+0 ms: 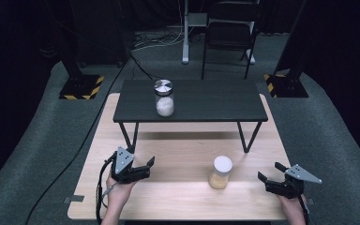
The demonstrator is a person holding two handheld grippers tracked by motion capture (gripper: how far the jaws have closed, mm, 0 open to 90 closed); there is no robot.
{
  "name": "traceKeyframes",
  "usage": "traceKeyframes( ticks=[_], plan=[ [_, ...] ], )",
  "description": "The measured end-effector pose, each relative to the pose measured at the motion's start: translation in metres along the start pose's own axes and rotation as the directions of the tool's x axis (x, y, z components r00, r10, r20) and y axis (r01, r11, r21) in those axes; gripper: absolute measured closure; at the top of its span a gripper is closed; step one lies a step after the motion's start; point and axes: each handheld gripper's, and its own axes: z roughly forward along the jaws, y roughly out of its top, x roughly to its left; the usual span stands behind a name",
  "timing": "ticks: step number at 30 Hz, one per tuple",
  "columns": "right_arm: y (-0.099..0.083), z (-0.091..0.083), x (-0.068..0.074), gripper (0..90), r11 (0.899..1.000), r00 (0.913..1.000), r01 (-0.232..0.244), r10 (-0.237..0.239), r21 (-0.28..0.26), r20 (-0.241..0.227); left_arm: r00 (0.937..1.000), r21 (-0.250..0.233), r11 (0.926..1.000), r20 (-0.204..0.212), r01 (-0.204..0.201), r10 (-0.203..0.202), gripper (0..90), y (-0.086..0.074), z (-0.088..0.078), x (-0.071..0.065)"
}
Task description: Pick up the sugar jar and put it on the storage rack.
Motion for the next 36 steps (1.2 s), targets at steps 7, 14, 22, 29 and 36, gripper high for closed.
traceKeyframes(
  ticks=[7, 14, 22, 29, 36],
  plan=[
    [0.0, 0.0, 0.001, 9.4, 1.0, 1.0, 0.001, -0.001, 0.0, 0.004, 0.9985, 0.045, 0.9977, -0.024, 0.051, -0.05, 8.0, -0.033, -0.002, 0.007],
    [0.001, 0.0, 0.001, 9.5, 1.0, 1.0, 0.004, -0.004, 0.004, 0.003, 0.9987, 0.053, 0.9982, -0.043, 0.028, -0.026, 5.7, -0.048, -0.004, 0.003],
    [0.001, 0.0, 0.001, 9.6, 1.0, 1.0, 0.005, -0.005, 0.005, 0.002, 0.998, 0.054, 0.998, -0.056, 0.033, -0.03, 5.6, -0.053, -0.005, 0.004],
    [0.001, 0.001, 0.002, 9.5, 1.0, 0.9999, 0.01, -0.01, 0.008, 0.002, 0.9965, 0.06, 0.9973, -0.073, 0.043, -0.039, 5.7, -0.052, -0.006, 0.003],
    [0.002, 0.001, 0.002, 9.6, 1.0, 0.9999, 0.011, -0.011, 0.01, 0.001, 0.9963, 0.062, 0.9972, -0.077, 0.042, -0.037, 5.8, -0.052, -0.006, 0.003]
  ],
)
